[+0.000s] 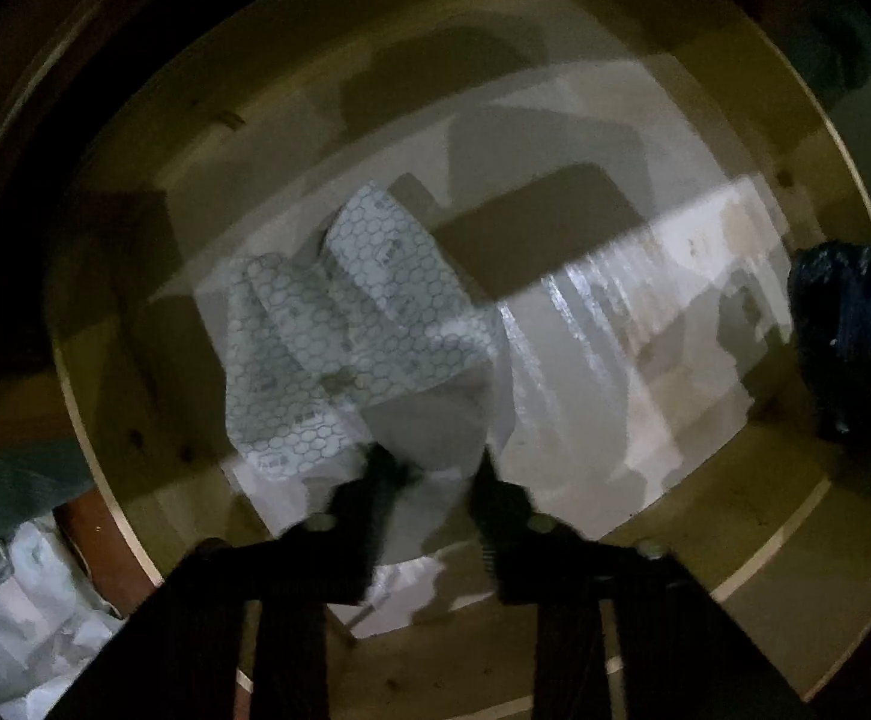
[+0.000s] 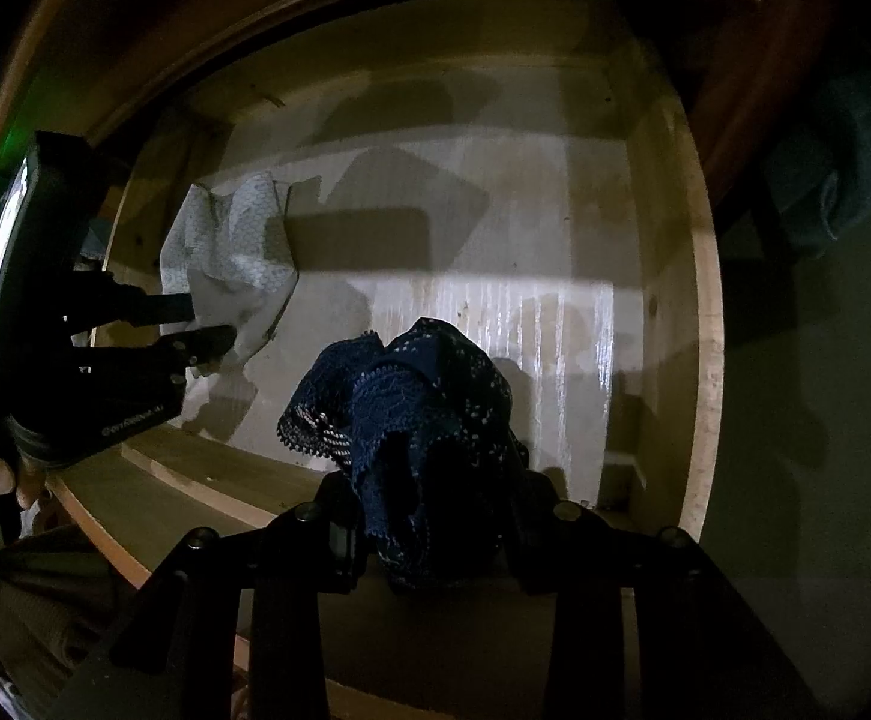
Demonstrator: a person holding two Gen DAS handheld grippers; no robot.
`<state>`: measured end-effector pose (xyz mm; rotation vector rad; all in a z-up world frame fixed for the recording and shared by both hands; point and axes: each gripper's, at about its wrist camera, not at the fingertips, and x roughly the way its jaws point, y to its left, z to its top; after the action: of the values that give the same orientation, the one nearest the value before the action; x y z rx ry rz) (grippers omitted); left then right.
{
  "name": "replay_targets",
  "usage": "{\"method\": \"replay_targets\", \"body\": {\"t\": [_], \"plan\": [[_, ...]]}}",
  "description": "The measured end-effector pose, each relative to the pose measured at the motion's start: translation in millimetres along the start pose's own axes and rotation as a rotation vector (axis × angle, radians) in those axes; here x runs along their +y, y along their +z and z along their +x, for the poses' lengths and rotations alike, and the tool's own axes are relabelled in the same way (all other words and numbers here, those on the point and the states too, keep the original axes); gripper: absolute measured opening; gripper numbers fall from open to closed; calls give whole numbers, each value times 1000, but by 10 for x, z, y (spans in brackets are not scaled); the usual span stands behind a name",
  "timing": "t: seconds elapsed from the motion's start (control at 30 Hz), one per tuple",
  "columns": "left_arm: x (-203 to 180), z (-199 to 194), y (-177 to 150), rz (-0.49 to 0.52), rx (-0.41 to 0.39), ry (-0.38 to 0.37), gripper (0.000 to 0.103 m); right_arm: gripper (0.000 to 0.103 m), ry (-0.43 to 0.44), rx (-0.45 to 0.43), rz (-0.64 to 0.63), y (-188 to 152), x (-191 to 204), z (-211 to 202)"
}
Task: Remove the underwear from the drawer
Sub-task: 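Close the left tool on the white patterned cloth, then lift the white patterned cloth out of the drawer with the left tool to the box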
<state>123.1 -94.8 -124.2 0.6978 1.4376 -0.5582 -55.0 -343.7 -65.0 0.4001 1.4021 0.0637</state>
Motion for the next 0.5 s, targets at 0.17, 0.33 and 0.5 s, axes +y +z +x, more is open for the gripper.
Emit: {"method": "replay_targets", "body": {"t": [0.17,0.33,0.5], "plan": [[38,-142,-11,-31,-29,3,11,35,-1,-1,3,0,-7,10],[-23,-244,-119,1,-32,-36,10,35,-14,-12,-5,-13,12,8],[-85,-383,-210,6,-58,-48,9,34,-22,-10,-12,-10,32,27]]}}
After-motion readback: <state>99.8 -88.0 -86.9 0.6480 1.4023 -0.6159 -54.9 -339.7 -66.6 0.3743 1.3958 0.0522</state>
